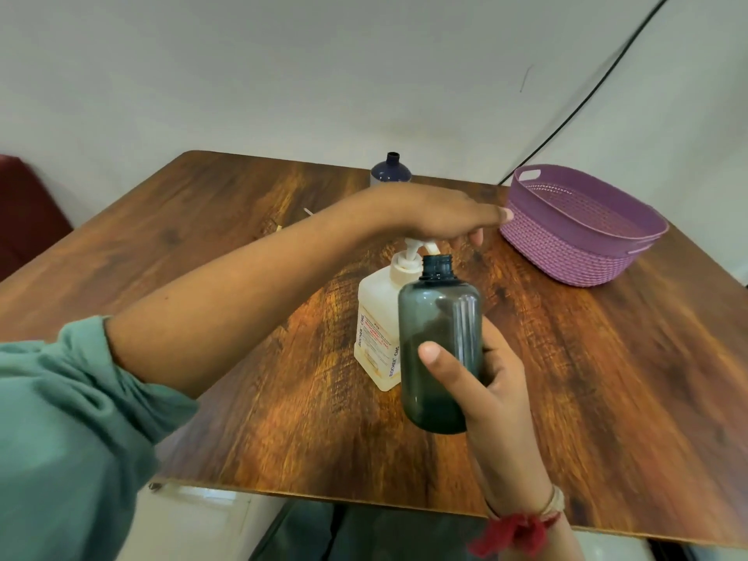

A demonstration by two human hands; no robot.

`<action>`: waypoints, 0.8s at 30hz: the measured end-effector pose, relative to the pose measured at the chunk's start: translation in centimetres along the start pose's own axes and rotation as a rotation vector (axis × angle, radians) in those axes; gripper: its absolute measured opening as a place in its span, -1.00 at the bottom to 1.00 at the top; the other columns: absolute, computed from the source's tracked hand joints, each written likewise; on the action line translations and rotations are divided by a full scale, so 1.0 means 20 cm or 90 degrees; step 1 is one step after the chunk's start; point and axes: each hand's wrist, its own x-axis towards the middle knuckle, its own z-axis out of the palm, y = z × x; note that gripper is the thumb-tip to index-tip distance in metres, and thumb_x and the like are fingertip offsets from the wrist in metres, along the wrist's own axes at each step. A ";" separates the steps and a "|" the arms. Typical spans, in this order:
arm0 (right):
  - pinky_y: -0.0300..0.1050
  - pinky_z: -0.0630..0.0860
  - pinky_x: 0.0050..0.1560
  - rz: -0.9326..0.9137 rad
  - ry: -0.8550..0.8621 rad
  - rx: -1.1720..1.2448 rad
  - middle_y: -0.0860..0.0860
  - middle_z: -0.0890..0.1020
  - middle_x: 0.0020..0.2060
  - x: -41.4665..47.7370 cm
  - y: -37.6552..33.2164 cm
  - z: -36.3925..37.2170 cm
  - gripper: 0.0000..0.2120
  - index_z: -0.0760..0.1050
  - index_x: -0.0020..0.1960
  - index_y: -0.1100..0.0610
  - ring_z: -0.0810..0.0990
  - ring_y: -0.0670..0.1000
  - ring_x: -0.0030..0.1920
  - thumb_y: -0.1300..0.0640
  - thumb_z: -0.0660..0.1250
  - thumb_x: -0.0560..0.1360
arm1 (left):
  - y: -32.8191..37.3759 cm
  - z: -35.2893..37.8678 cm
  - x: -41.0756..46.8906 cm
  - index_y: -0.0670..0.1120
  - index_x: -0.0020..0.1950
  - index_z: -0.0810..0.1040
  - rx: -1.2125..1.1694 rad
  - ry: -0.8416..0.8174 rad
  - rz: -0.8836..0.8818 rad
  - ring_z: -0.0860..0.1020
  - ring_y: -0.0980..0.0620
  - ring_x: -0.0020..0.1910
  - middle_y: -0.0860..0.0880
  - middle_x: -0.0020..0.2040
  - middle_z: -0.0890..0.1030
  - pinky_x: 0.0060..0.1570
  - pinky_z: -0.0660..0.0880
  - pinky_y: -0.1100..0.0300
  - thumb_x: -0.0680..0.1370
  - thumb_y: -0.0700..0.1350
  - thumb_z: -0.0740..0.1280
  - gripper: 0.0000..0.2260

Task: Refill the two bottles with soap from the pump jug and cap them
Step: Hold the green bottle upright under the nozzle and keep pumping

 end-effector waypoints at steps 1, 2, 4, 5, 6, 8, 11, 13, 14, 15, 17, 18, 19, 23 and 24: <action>-0.10 0.59 -0.12 0.002 -0.003 0.000 0.09 0.66 -0.04 0.00 0.00 0.00 -0.54 0.57 0.09 0.05 0.65 0.10 -0.02 -0.10 0.44 0.24 | 0.00 0.00 0.00 -0.06 0.23 0.52 0.000 0.004 0.003 0.45 0.00 0.21 -0.03 0.13 0.55 0.09 0.28 0.13 0.63 0.18 -0.06 -0.51; -0.05 0.60 -0.10 0.004 -0.007 -0.002 0.10 0.65 -0.03 0.00 0.00 0.00 -0.55 0.57 0.09 0.04 0.65 0.11 -0.01 -0.10 0.44 0.25 | -0.01 0.01 0.00 -0.07 0.23 0.52 0.000 0.004 0.004 0.46 0.01 0.20 -0.04 0.13 0.56 0.08 0.27 0.15 0.64 0.14 -0.05 -0.54; 0.03 0.61 -0.05 0.009 -0.011 -0.004 0.11 0.66 -0.02 0.00 0.00 0.01 -0.55 0.56 0.09 0.05 0.64 0.12 0.00 -0.10 0.45 0.25 | -0.02 0.02 0.01 -0.08 0.21 0.53 -0.002 0.000 0.002 0.47 0.01 0.18 -0.05 0.10 0.57 0.07 0.29 0.17 0.66 0.08 -0.04 -0.58; 0.05 0.61 -0.04 0.012 -0.011 -0.002 0.11 0.66 -0.02 0.00 0.00 0.01 -0.55 0.56 0.09 0.05 0.65 0.12 0.01 -0.09 0.45 0.25 | -0.02 0.03 0.00 -0.09 0.19 0.53 -0.010 -0.004 -0.001 0.48 0.00 0.17 -0.05 0.09 0.57 0.08 0.31 0.16 0.66 0.06 -0.03 -0.59; 0.06 0.60 -0.03 0.015 -0.010 0.001 0.11 0.66 -0.02 0.00 0.00 0.01 -0.55 0.57 0.09 0.05 0.65 0.12 0.01 -0.09 0.45 0.25 | -0.02 0.04 0.01 -0.09 0.18 0.53 -0.017 -0.005 -0.002 0.49 0.00 0.17 -0.06 0.09 0.58 0.10 0.33 0.15 0.66 0.04 -0.03 -0.60; 0.03 0.60 -0.05 0.018 -0.011 0.008 0.11 0.66 -0.02 0.00 -0.01 0.02 -0.57 0.57 0.08 0.05 0.65 0.12 0.01 -0.08 0.45 0.25 | -0.02 0.04 0.01 -0.09 0.18 0.53 -0.009 -0.011 0.001 0.49 0.00 0.16 -0.07 0.09 0.58 0.12 0.32 0.14 0.66 0.03 -0.03 -0.61; -0.10 0.58 -0.14 0.026 -0.017 0.027 0.10 0.66 -0.04 -0.01 -0.04 0.02 -0.57 0.57 0.07 0.06 0.65 0.11 -0.01 -0.07 0.44 0.25 | -0.01 0.02 0.00 -0.09 0.18 0.54 0.017 -0.045 -0.009 0.47 0.01 0.12 -0.05 0.05 0.57 0.13 0.32 0.11 0.65 0.08 -0.02 -0.59; -0.16 0.56 -0.18 0.036 -0.025 0.046 0.07 0.66 -0.08 -0.01 -0.06 0.01 -0.60 0.58 0.05 0.04 0.66 0.07 -0.06 -0.07 0.44 0.24 | 0.00 0.00 0.00 -0.09 0.16 0.55 0.013 -0.042 -0.009 0.49 0.02 0.08 -0.01 -0.01 0.54 0.16 0.35 0.08 0.64 0.11 -0.01 -0.58; -0.17 0.56 -0.20 0.037 -0.030 0.049 0.05 0.66 -0.10 0.00 -0.07 0.00 -0.60 0.59 0.04 0.03 0.65 0.05 -0.08 -0.07 0.44 0.24 | 0.00 -0.01 0.00 -0.09 0.16 0.55 0.005 -0.032 -0.005 0.50 0.03 0.05 -0.02 -0.01 0.54 0.17 0.36 0.08 0.64 0.11 -0.01 -0.57; -0.18 0.55 -0.21 0.036 -0.033 0.046 0.04 0.66 -0.11 0.00 -0.08 -0.01 -0.61 0.59 0.03 0.04 0.65 0.04 -0.09 -0.07 0.45 0.24 | 0.01 -0.02 0.00 -0.10 0.15 0.55 -0.008 -0.021 0.000 0.51 0.05 0.00 -0.04 0.01 0.56 0.16 0.37 0.09 0.64 0.12 -0.01 -0.57; -0.17 0.54 -0.20 0.037 -0.034 0.042 0.06 0.66 -0.10 0.01 -0.09 -0.01 -0.59 0.58 0.05 0.06 0.65 0.06 -0.07 -0.07 0.45 0.24 | 0.01 -0.01 -0.01 -0.09 0.12 0.55 -0.037 -0.016 0.006 0.50 0.11 -0.09 -0.06 0.02 0.59 0.17 0.38 0.08 0.64 0.14 -0.02 -0.56; -0.16 0.55 -0.19 0.040 -0.034 0.042 0.08 0.66 -0.08 0.01 -0.09 -0.01 -0.58 0.58 0.05 0.07 0.65 0.08 -0.06 -0.07 0.45 0.24 | 0.01 -0.01 -0.01 -0.09 0.10 0.55 -0.039 -0.020 0.005 0.49 0.13 -0.12 -0.05 -0.01 0.60 0.16 0.38 0.08 0.64 0.13 -0.02 -0.57; -0.14 0.55 -0.18 0.043 -0.033 0.043 0.10 0.66 -0.07 0.00 -0.09 0.00 -0.58 0.59 0.06 0.06 0.65 0.09 -0.04 -0.07 0.45 0.24 | 0.00 0.00 -0.01 -0.10 0.08 0.55 -0.038 -0.022 0.001 0.49 0.14 -0.15 -0.03 -0.05 0.59 0.13 0.38 0.09 0.65 0.11 -0.01 -0.58; -0.09 0.59 -0.16 0.062 -0.026 0.043 0.10 0.67 -0.05 -0.02 -0.08 0.01 -0.59 0.60 0.05 0.04 0.66 0.12 -0.02 -0.08 0.45 0.25 | 0.00 0.04 -0.01 -0.21 0.11 0.54 -0.033 0.020 -0.013 0.44 0.15 -0.28 0.01 -0.15 0.53 -0.21 0.39 0.33 0.67 -0.04 0.01 -0.63; -0.07 0.59 -0.14 0.065 -0.024 0.042 0.10 0.68 -0.04 -0.02 -0.08 0.01 -0.59 0.60 0.05 0.03 0.66 0.12 -0.01 -0.09 0.45 0.25 | 0.00 0.04 -0.01 -0.23 0.15 0.53 -0.002 0.022 -0.016 0.43 0.18 -0.29 0.02 -0.12 0.50 -0.25 0.37 0.39 0.67 -0.07 0.00 -0.63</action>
